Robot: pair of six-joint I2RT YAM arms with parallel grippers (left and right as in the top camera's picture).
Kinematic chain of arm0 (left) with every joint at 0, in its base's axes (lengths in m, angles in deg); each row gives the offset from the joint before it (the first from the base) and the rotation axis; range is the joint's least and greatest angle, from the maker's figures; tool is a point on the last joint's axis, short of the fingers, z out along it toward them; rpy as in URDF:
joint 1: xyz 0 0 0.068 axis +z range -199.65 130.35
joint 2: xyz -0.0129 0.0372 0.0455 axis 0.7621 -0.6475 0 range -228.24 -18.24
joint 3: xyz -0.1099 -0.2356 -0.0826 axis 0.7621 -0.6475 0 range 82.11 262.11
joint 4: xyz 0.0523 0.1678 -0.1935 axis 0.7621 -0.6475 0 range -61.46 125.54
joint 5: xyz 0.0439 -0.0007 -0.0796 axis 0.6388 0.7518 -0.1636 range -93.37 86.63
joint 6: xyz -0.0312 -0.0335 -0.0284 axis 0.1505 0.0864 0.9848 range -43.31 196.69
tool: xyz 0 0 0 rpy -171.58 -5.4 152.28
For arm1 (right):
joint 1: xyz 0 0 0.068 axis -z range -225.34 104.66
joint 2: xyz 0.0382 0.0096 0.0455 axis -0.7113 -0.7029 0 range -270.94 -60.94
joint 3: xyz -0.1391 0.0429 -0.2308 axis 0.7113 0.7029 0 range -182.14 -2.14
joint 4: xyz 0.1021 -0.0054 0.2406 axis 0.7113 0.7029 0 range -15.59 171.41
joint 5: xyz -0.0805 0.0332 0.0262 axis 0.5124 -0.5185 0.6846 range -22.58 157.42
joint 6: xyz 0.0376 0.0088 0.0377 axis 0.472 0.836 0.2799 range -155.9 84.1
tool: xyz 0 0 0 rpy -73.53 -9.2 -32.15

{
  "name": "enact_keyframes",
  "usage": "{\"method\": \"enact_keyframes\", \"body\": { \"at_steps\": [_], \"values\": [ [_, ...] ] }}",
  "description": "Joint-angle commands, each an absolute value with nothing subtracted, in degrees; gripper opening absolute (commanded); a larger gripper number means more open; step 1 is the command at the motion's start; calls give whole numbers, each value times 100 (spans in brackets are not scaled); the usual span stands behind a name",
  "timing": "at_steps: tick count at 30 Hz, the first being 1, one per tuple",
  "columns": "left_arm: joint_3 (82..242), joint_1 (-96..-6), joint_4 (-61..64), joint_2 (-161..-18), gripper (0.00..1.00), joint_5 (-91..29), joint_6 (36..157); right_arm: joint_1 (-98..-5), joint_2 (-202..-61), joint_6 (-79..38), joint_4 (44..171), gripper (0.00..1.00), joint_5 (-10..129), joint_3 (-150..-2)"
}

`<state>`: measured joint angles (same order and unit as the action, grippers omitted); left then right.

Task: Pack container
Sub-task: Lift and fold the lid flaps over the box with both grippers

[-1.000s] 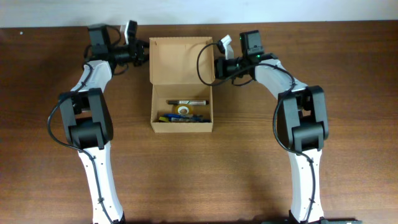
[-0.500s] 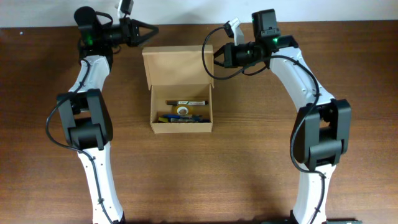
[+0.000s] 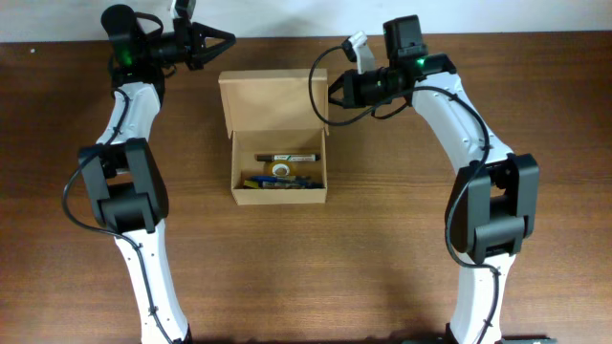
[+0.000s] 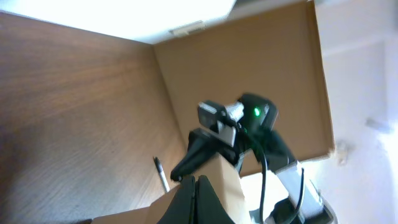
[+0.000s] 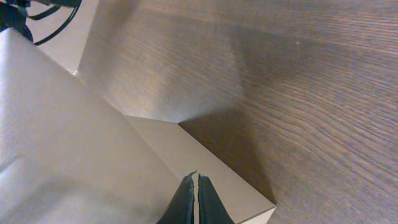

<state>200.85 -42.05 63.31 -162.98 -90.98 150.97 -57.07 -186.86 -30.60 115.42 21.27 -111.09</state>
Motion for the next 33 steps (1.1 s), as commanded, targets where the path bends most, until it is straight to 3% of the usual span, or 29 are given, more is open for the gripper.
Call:
{"method": "enact_keyframes", "body": {
  "at_steps": [1, 14, 20, 33],
  "values": [
    [20163, -4142, 5761, -16126, 1, -8680, 14218, -5836, -18380, -3165, 11555, 4, 2225, -11236],
    [20166, -4196, 884, -16064, 1, -7365, 10570, -5884, -18380, -3163, 11564, 4, 2297, -11236],
    [20373, -4301, -1365, -15452, 2, -6101, 8688, -5884, -18380, -3165, 11676, 3, 2308, -11236],
    [20522, -4397, -3555, -14814, 2, -5280, 7349, -5962, -18092, -3637, 12366, 4, 2321, -11238]
  ]
}}
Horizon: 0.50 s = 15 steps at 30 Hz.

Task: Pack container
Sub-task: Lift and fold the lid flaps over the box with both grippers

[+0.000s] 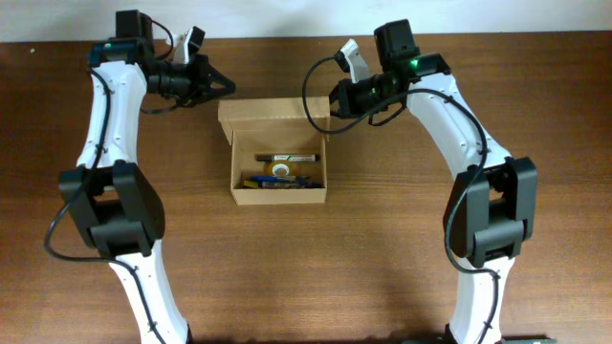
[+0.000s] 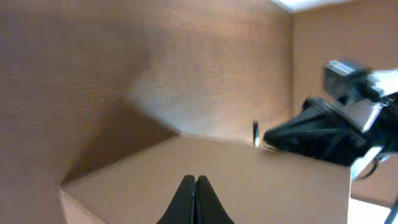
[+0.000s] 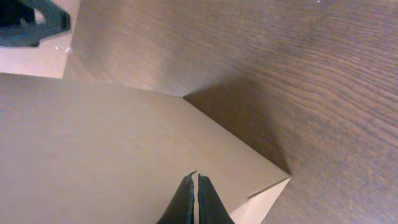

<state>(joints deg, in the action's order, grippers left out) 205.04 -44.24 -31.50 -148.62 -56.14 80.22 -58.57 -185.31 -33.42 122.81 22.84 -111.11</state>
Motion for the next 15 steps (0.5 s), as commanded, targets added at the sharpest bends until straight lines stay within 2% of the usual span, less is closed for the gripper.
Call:
{"method": "enact_keyframes", "body": {
  "at_steps": [1, 15],
  "values": [
    [20522, -4397, -3681, -14814, 2, -5258, 7255, -5982, -18024, -3661, 12412, 4, 2365, -11238],
    [20522, -4529, -5402, -14701, 2, -4480, 6326, -6749, -17574, -4021, 13418, 4, 3558, -11238]
  ]
}}
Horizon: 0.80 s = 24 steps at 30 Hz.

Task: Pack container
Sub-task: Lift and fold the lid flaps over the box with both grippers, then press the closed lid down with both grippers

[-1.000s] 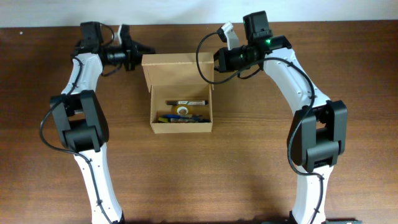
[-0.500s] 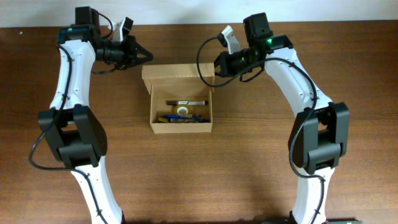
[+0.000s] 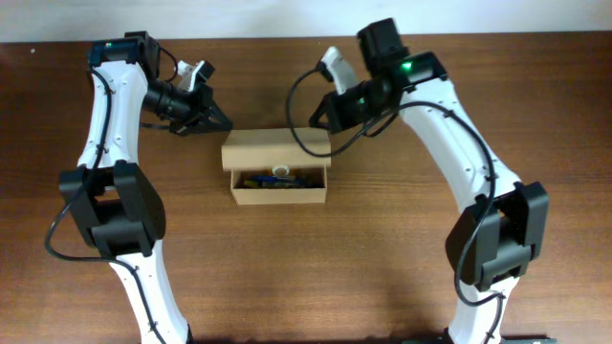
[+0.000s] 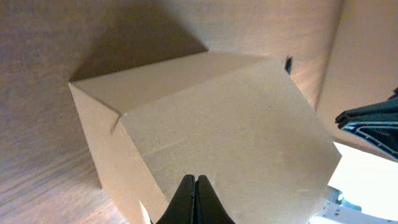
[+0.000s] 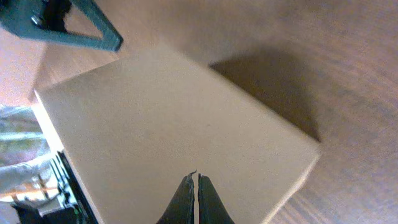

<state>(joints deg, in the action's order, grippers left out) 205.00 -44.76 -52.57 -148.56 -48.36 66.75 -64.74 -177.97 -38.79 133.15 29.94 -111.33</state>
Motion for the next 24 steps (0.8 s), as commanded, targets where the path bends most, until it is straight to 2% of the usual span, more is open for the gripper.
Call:
{"method": "enact_keyframes", "body": {
  "at_steps": [1, 12, 18, 24],
  "values": [
    [20522, -4537, -5452, -14666, 2, -4388, 6326, -6826, -17565, -4019, 13479, 4, 3683, -11238],
    [20522, -5016, -5764, -13767, 2, -2814, 6420, -7438, -17279, -3995, 14382, 4, 5084, -11238],
    [20504, -5713, -5976, -13702, 2, -2145, 6730, -7586, -17279, -3993, 14777, 4, 5597, -11231],
    [20498, -6015, -5810, -13704, 2, -1697, 7097, -7564, -17283, -4002, 14788, 4, 5827, -11229]
  ]
}}
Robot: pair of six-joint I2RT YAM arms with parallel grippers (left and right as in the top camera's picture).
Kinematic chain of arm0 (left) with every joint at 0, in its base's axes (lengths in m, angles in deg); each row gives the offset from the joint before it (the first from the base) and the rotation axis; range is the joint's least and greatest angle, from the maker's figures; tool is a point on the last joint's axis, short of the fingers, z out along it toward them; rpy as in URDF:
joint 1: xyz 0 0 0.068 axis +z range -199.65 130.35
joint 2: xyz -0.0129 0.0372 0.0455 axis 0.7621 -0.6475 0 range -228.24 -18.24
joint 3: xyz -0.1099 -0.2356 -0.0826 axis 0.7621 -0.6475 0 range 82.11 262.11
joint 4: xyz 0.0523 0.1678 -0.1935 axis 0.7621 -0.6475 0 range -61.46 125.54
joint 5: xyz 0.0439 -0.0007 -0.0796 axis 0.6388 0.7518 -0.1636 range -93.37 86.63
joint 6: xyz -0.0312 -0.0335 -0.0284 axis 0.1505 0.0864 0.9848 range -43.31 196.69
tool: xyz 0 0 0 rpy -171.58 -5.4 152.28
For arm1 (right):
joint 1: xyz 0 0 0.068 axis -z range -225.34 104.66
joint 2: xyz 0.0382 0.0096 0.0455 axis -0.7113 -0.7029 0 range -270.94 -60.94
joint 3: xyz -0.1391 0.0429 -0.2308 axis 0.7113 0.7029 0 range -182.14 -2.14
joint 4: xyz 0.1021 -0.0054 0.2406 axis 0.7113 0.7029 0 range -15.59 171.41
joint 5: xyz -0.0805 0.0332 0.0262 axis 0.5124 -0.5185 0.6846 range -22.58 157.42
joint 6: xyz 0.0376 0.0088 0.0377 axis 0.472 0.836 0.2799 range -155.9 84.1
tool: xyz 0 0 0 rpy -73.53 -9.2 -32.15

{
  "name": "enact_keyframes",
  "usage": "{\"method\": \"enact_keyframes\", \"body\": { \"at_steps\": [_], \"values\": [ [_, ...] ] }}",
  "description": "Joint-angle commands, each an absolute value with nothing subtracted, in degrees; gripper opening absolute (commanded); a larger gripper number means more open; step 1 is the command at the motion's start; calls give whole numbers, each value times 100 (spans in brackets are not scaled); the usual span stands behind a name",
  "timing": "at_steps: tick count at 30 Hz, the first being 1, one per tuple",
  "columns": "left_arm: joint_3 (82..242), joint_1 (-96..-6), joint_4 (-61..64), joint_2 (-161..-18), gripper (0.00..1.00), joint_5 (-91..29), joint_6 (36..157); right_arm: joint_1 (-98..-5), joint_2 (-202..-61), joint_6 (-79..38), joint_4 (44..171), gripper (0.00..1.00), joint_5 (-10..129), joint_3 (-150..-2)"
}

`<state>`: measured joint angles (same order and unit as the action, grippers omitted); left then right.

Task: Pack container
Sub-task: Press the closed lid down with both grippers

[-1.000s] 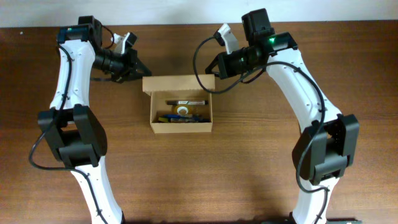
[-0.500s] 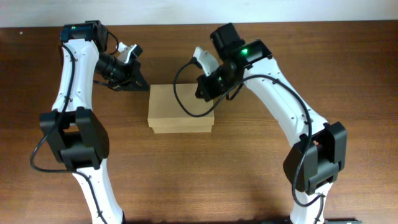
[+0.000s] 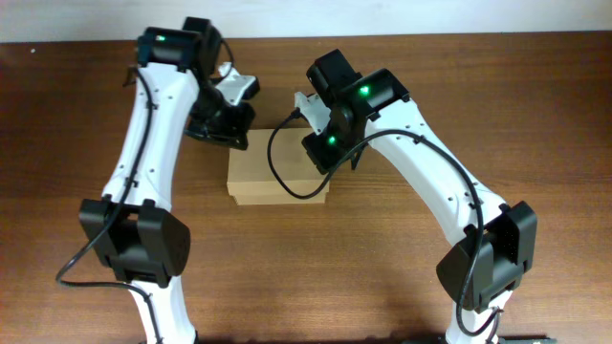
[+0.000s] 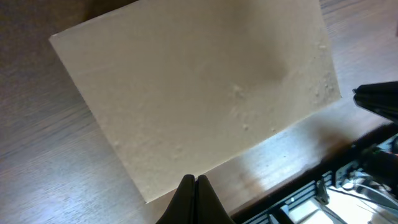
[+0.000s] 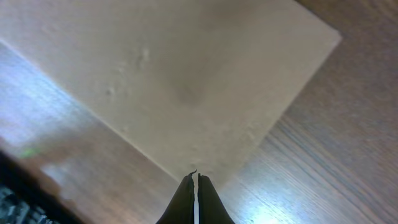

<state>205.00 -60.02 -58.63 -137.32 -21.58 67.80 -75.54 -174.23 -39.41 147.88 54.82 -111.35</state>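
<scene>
The cardboard box [image 3: 273,182] sits mid-table with its lid folded down flat, so the pens and tape inside are hidden. My left gripper [image 3: 239,141] is shut and empty over the box's back left corner. In the left wrist view the lid [image 4: 193,93] fills the frame, and the left gripper [image 4: 194,182] tips sit at its edge. My right gripper [image 3: 323,159] is shut and empty over the back right corner. The right wrist view shows the lid [image 5: 180,68], with the right gripper [image 5: 193,177] tips on its rim.
The brown wooden table [image 3: 459,239] surrounds the box. A pale wall edge [image 3: 287,19] runs along the back. Both arms arch over the back half of the table and meet above the box.
The lid was partly folded, with the contents still showing at the front. Now it lies flat over the box. Both shut grippers have moved forward and down onto the box's back corners.
First the box stood open, lid upright, pens and tape visible, with both shut grippers behind the lid. Then both were closer behind the lid's edges. Then the lid was half over the opening. Now it is closed flat under both grippers.
</scene>
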Motion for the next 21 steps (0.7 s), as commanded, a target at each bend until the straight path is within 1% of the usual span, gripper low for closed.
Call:
{"method": "enact_keyframes", "body": {
  "at_steps": [1, 6, 17, 21],
  "values": [
    [20496, -6015, -5793, -13704, 2, -1693, 7110, -7564, -17283, -4002, 14790, 4, 5886, -11229],
    [20316, -6017, -5699, -13704, 2, -1675, 7150, -7564, -17397, -4019, 14771, 4, 5932, -11166],
    [18782, -6015, -4643, -13704, 2, -1662, 7370, -7567, -17578, -4017, 14353, 4, 5925, -10468],
    [18325, -6015, -4335, -13704, 2, -1662, 7451, -7571, -17578, -3993, 14012, 4, 5884, -10029]
  ]
}}
